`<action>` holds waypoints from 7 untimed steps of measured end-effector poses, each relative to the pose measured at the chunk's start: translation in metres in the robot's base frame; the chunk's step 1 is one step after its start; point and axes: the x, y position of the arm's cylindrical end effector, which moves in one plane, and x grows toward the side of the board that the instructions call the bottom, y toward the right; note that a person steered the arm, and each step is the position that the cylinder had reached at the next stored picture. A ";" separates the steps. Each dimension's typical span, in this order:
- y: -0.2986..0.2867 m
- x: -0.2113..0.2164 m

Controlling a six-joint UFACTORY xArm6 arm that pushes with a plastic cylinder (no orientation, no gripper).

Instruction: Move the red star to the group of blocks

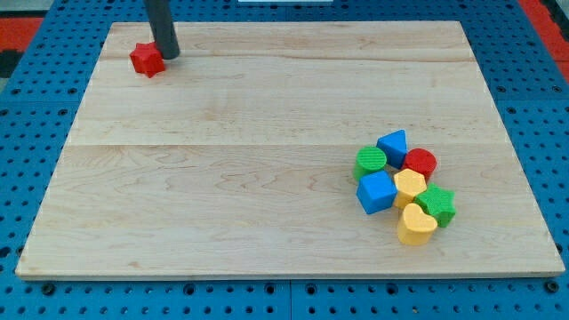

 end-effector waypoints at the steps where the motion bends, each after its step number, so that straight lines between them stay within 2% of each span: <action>1: -0.011 -0.023; 3: -0.023 0.024; 4: -0.057 0.029; 5: -0.053 0.047; 6: -0.040 0.076; 7: 0.027 0.084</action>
